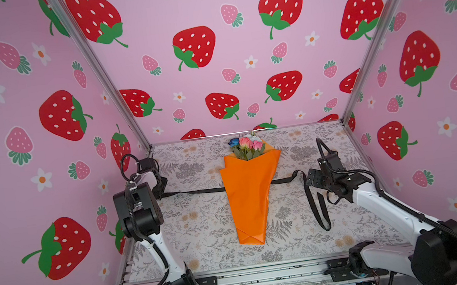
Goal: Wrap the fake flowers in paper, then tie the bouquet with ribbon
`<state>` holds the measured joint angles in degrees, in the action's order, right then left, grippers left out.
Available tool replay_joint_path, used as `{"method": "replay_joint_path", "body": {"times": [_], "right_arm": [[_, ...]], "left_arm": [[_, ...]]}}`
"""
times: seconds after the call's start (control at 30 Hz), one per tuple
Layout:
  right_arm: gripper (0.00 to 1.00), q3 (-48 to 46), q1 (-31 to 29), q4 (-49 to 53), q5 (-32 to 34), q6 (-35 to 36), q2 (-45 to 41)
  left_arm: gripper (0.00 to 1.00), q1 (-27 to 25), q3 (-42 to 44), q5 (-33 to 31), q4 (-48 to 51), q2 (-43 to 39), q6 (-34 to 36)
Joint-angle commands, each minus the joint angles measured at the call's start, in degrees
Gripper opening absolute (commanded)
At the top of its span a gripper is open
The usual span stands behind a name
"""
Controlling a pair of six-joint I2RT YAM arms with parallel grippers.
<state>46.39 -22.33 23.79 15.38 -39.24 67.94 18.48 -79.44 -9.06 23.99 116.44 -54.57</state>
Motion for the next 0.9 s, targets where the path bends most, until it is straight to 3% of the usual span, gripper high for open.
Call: {"method": "replay_joint_path", "body": {"times": [0.0, 0.2, 0.27, 0.47, 0.73, 0.87], "right_arm": [[1.00, 2.3, 1.0, 1.7, -1.3, 0.2, -1.6], [1.00, 2.9, 1.1, 7.3, 4.9, 0.8, -1.3], [1.00, 3.1, 1.7, 10.1, 6.7, 0.1, -0.5], [1.00, 1.3, 5.0, 14.5, 5.2, -1.9, 1.7], [1.00, -4.9, 5.3, 15.1, 2.8, -4.4, -1.6], [0.85, -7.3, 5.3, 15.8, 1.8, -4.7, -2.3]], "left_arm": [[0.42, 0.5, 1.2, -0.5, 2.3, 1.1, -2.4], [0.14, 0.6, 7.4, 2.6, -3.1, -1.8, -3.8], [0.00, 0.6, 8.7, 3.9, -4.2, -3.2, -3.2], [0.00, -0.2, 14.1, 9.1, -7.9, -9.6, -0.8], [0.00, -3.6, 26.9, 12.8, -16.1, -23.7, 1.0], [0.00, -7.7, 29.8, 12.9, -17.1, -30.8, 6.1]]}}
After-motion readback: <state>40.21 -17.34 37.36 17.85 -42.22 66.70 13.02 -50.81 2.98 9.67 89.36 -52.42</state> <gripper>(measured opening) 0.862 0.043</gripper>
